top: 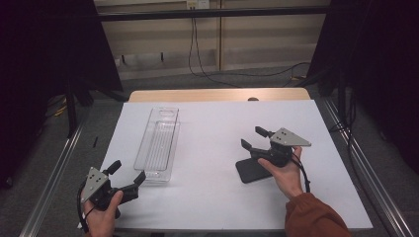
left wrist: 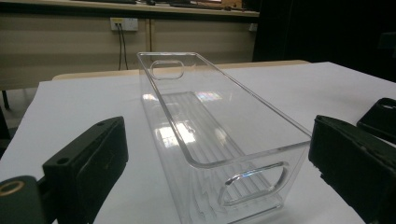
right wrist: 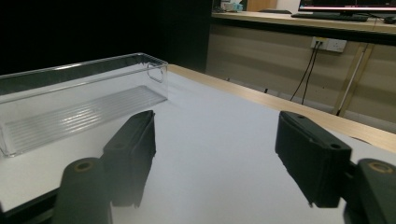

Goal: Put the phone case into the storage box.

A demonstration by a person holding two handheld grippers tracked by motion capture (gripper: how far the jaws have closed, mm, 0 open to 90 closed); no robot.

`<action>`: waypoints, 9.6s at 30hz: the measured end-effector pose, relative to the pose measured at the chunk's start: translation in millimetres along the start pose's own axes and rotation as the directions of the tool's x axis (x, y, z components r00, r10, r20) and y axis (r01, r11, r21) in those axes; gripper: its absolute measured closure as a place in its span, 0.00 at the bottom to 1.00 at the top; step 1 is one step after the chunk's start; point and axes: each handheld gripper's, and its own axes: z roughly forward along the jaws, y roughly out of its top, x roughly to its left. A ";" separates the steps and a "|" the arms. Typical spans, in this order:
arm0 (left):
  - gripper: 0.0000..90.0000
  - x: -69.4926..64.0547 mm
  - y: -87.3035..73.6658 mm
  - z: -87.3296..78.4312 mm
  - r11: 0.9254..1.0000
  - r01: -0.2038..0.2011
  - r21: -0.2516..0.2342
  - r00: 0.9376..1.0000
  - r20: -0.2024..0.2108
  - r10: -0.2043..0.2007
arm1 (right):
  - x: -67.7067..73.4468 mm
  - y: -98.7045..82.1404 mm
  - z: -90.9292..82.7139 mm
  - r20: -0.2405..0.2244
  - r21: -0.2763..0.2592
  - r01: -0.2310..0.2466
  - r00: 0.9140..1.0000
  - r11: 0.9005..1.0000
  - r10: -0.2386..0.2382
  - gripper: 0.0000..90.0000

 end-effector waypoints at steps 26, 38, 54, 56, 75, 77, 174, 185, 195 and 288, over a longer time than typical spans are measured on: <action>0.05 0.6 0.2 0.5 1.000 0.005 -0.004 1.000 -0.003 -0.005 | -10.0 17.4 29.8 -0.144 0.292 -0.070 0.983 0.954 0.117 1.00; 0.05 0.7 0.2 0.6 1.000 0.004 -0.003 1.000 -0.001 -0.004 | -9.2 21.8 43.9 -0.146 0.460 -0.084 0.975 0.884 0.168 1.00; 0.05 0.7 0.5 2.3 1.000 0.010 -0.002 1.000 0.001 -0.010 | -8.8 17.4 58.8 -0.150 0.619 -0.080 0.965 0.781 0.218 1.00; 0.05 0.3 0.6 2.3 1.000 0.006 0.001 1.000 0.001 -0.006 | -9.8 15.7 60.8 -0.144 0.641 -0.083 0.963 0.763 0.226 1.00; 0.05 0.4 0.2 2.7 1.000 0.010 0.000 1.000 0.001 -0.010 | -9.4 -0.1 81.5 -0.123 0.773 -0.053 0.965 0.632 0.231 1.00; 0.05 0.5 0.2 2.6 1.000 0.011 0.000 1.000 0.002 -0.011 | -8.1 -2.0 82.8 -0.121 0.778 -0.052 0.966 0.626 0.230 1.00; 0.05 -1.4 0.4 5.5 1.000 0.013 0.001 1.000 0.004 -0.013 | 11.7 -26.7 -21.5 -0.110 0.770 -0.065 0.966 0.635 0.233 1.00; 0.05 -1.1 0.5 5.8 1.000 0.011 0.002 1.000 0.004 -0.011 | 7.2 -29.7 -33.7 -0.092 0.763 -0.087 0.966 0.640 0.240 1.00; 0.05 -0.5 0.0 4.4 1.000 0.012 0.002 1.000 -0.004 -0.012 | -0.9 -35.4 -47.0 -0.060 0.738 -0.141 0.960 0.660 0.272 1.00; 0.05 0.9 1.4 5.2 1.000 0.007 0.003 1.000 0.007 -0.008 | -38.8 -22.6 -109.2 0.092 0.453 -0.203 0.979 0.868 0.181 0.06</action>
